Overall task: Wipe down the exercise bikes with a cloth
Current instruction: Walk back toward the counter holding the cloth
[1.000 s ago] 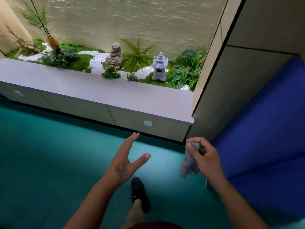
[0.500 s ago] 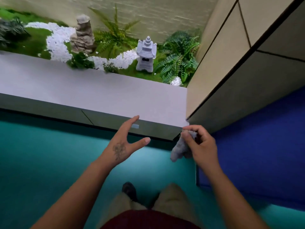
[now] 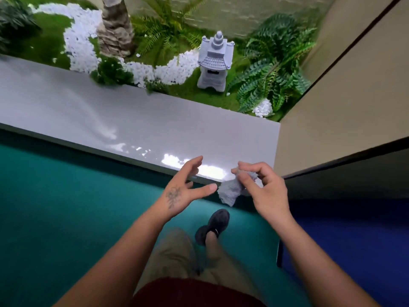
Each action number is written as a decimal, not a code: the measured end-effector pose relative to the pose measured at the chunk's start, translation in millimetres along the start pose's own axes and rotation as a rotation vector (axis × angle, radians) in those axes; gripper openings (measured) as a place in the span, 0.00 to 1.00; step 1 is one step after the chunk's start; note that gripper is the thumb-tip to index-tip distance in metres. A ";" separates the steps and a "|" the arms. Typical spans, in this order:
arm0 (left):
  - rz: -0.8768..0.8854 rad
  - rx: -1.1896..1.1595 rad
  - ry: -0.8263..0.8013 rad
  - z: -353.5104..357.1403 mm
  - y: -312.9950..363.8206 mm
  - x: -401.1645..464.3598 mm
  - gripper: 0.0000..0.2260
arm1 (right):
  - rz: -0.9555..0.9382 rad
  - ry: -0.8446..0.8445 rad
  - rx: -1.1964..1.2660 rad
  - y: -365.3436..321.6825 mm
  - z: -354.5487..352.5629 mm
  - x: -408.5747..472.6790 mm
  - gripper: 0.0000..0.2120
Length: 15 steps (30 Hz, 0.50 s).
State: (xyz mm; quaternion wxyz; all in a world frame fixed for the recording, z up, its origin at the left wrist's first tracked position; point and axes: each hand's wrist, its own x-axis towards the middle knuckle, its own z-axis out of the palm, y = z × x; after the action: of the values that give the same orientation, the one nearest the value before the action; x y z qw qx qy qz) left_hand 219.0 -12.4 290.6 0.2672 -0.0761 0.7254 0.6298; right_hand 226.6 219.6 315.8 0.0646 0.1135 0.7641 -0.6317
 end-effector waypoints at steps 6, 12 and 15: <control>-0.104 -0.084 -0.328 -7.5 25.5 77.3 0.46 | 0.051 -0.138 0.197 -11.8 -1.9 65.6 0.09; -0.241 -0.342 -0.474 -5.7 17.0 150.0 0.29 | 0.102 -0.149 0.255 6.7 4.8 106.6 0.11; -0.257 -0.288 -0.485 -4.3 3.6 181.1 0.22 | 0.141 -0.071 0.221 22.9 8.2 120.8 0.10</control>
State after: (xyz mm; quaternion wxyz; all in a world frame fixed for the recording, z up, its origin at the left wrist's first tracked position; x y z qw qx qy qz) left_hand 62.9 25.2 206.5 0.4962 -0.0517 0.5282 0.6871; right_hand 115.3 226.6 263.2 0.1227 0.1510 0.6772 -0.7097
